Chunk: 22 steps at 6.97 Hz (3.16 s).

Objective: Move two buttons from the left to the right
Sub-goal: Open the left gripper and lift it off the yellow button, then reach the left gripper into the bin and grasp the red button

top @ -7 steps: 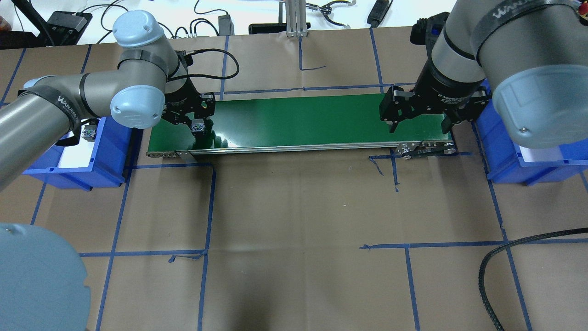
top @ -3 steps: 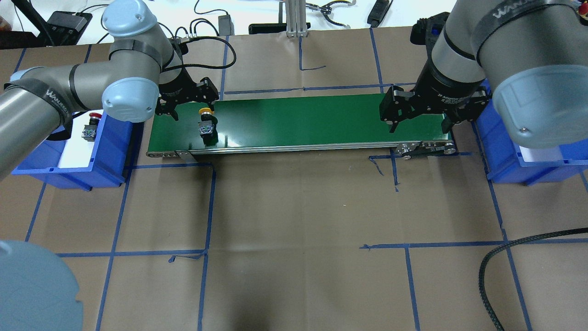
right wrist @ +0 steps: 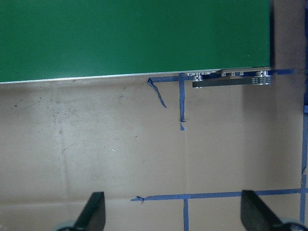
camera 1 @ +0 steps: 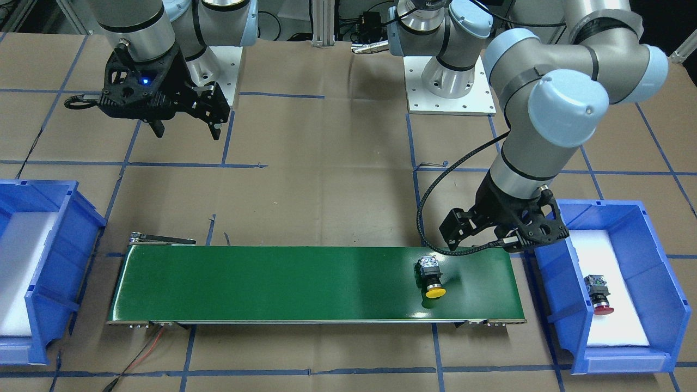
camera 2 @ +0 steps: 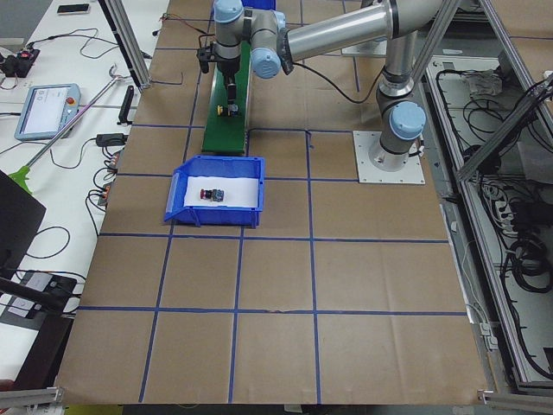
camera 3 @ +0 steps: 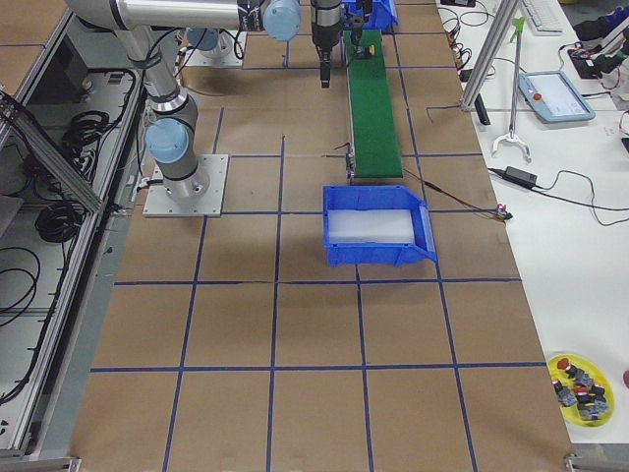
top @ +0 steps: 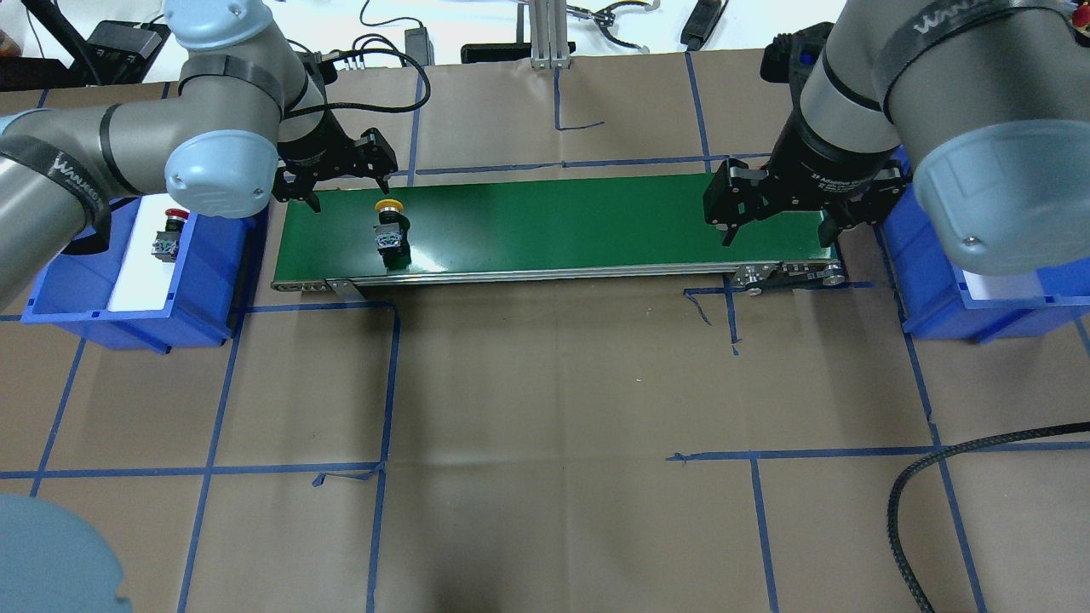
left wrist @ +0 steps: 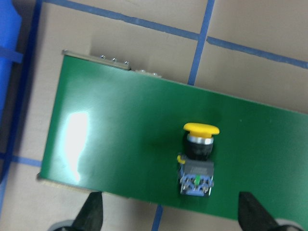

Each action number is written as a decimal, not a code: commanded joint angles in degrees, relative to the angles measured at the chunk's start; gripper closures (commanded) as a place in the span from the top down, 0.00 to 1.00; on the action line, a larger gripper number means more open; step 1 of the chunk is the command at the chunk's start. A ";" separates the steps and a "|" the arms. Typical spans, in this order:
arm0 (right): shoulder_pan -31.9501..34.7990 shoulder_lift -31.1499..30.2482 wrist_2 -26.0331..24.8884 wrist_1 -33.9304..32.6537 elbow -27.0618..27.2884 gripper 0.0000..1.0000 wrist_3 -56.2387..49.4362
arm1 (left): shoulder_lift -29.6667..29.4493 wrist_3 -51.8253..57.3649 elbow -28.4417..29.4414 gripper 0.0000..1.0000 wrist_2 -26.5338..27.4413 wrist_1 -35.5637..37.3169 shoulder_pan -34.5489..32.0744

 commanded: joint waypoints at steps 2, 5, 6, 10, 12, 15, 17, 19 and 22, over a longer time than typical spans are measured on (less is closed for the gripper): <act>0.00 0.00 0.00 0.00 -0.03 1.00 0.00 | 1.00 8.07 4.22 1.00 -0.03 -5.40 4.82; 0.00 0.00 0.00 0.00 0.06 1.00 0.00 | -0.32 23.08 7.23 1.00 0.06 -8.76 14.91; 0.00 0.00 0.00 0.00 -0.03 1.00 0.00 | -1.37 26.53 7.23 1.00 0.06 -8.67 18.69; 0.00 0.09 -0.09 -0.35 0.06 1.00 0.00 | -5.67 38.95 7.58 1.00 -0.20 -6.75 27.16; 0.00 0.18 0.26 -1.05 0.15 1.00 0.09 | -10.32 39.04 7.23 1.00 -0.20 -1.24 27.17; 0.00 3.24 0.53 -6.20 -0.03 1.00 0.18 | -15.25 39.04 5.47 1.00 -0.29 6.88 26.64; 0.00 3.34 0.53 -7.73 -0.12 1.00 0.18 | -18.76 39.04 5.38 1.00 -0.20 9.68 26.64; 0.00 3.25 0.35 -7.73 -0.12 1.00 0.18 | -20.18 38.78 5.12 1.00 -0.11 10.49 26.55; 0.00 3.34 0.35 -7.73 -0.12 1.00 0.18 | -20.63 38.78 4.94 0.63 -0.20 10.75 26.55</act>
